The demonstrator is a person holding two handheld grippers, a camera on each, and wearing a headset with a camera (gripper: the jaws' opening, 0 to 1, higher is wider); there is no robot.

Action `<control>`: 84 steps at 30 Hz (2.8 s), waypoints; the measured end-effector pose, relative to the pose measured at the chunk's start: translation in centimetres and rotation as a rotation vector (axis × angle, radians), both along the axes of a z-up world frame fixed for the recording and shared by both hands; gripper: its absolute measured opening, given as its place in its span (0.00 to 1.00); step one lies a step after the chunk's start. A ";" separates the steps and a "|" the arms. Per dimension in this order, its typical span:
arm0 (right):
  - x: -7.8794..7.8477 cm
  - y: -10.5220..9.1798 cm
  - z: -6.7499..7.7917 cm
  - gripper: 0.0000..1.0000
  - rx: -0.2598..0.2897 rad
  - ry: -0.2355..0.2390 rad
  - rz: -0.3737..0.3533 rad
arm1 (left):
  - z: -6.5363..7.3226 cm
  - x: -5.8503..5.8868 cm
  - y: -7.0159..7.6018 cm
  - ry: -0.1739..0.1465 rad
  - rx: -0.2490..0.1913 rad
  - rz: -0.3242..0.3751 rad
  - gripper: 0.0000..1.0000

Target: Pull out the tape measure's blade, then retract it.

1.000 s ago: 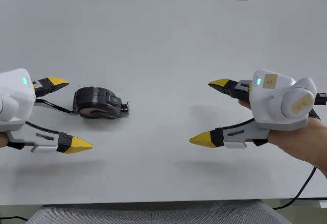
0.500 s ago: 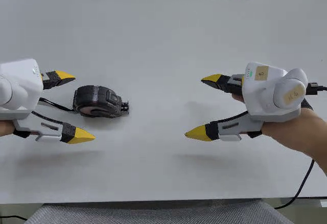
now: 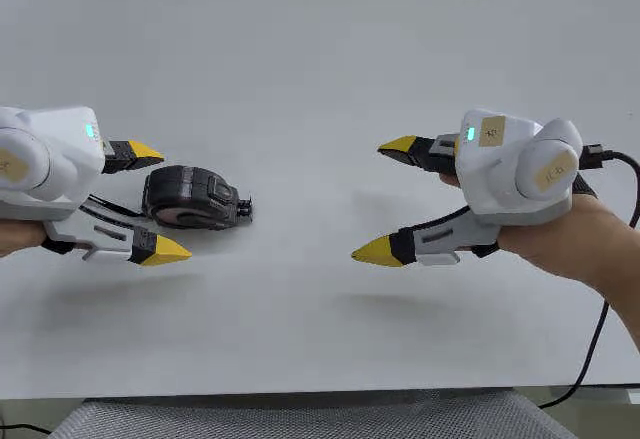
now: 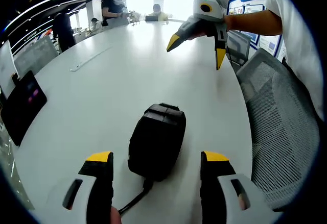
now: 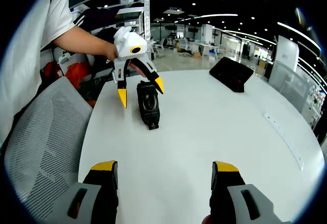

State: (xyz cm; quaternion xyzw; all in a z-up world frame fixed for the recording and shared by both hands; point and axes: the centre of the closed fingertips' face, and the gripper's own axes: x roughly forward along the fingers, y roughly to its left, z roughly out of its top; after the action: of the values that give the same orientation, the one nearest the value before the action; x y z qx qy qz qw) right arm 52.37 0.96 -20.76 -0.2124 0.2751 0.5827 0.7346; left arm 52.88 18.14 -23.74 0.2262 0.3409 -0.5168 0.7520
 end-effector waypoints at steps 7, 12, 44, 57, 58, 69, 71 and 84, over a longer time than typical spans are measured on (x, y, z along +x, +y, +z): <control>0.2 0.4 -0.1 0.73 -0.004 -0.002 0.020 | -0.4 0.2 0.0 0.014 0.021 -0.014 0.55; 0.3 0.5 -0.2 0.73 -0.007 -0.002 0.029 | -0.9 0.2 -0.1 0.024 0.033 -0.029 0.49; 0.2 1.1 -0.6 0.73 0.010 0.013 0.033 | -2.2 0.5 0.2 0.030 0.128 -0.093 0.30; 0.0 1.3 -0.8 0.73 0.014 0.017 0.029 | -2.4 0.5 0.4 0.014 0.176 -0.091 0.29; 0.0 1.3 -0.8 0.72 0.015 0.016 0.030 | -2.4 0.5 0.5 0.013 0.177 -0.090 0.29; 0.0 1.5 -1.1 0.70 0.011 0.011 0.031 | -2.4 0.6 0.6 0.008 0.184 -0.090 0.29; 0.1 1.6 -1.1 0.70 0.013 0.010 0.032 | -2.5 0.6 0.7 0.008 0.185 -0.091 0.29; 1.0 3.6 -1.8 0.64 0.035 0.007 0.041 | -2.5 0.6 0.6 0.008 0.188 -0.096 0.29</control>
State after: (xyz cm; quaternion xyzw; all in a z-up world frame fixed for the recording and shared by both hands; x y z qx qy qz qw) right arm 53.41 4.54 -22.53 -0.2030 0.2632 0.6031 0.7251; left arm 53.45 18.75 -26.19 0.3098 0.3794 -0.5190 0.7005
